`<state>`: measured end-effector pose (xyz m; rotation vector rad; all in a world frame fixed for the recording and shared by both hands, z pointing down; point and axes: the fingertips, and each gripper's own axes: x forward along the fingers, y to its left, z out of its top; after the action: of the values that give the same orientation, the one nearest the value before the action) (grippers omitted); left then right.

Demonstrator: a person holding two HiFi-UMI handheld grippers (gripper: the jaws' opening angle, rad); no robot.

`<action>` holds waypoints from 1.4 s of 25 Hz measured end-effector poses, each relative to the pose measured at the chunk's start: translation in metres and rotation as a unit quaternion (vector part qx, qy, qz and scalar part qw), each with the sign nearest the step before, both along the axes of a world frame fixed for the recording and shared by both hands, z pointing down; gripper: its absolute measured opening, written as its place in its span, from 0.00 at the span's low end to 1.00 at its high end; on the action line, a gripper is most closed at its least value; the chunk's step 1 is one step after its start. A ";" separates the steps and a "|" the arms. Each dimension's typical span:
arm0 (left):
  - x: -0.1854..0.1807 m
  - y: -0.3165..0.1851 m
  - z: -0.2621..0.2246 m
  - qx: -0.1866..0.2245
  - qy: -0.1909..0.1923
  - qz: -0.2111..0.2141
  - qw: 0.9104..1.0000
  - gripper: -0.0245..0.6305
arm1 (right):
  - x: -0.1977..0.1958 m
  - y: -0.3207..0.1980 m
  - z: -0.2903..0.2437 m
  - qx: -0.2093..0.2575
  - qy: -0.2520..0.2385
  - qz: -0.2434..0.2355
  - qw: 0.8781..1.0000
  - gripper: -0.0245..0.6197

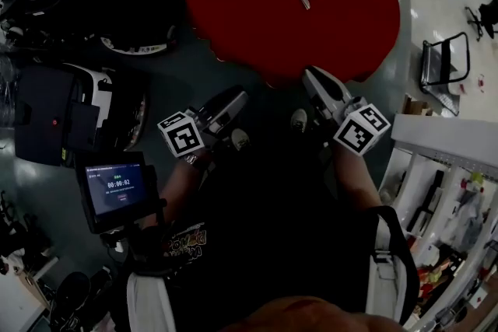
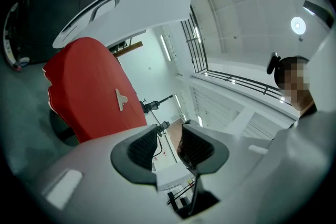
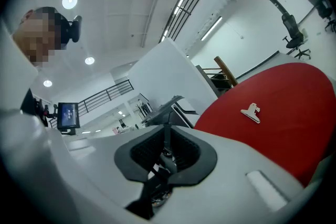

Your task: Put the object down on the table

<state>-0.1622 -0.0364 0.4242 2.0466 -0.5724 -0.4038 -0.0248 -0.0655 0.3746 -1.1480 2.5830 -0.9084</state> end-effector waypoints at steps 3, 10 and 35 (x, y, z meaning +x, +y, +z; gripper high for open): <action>-0.004 -0.011 -0.003 -0.003 -0.004 -0.023 1.000 0.28 | 0.031 -0.051 0.043 -0.033 0.033 0.007 0.999 0.10; -0.014 -0.073 0.002 -0.018 0.000 -0.110 0.994 0.28 | 0.108 -0.211 0.187 -0.172 0.096 0.043 0.979 0.11; 0.038 -0.142 0.032 -0.077 -0.038 -0.344 0.935 0.28 | 0.111 -0.445 0.307 -0.252 0.113 -0.080 0.958 0.15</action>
<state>-0.1237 -0.1783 0.4564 1.6675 -1.3337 -0.6616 0.0865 -0.5105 0.6815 -1.2280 2.7382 -1.6346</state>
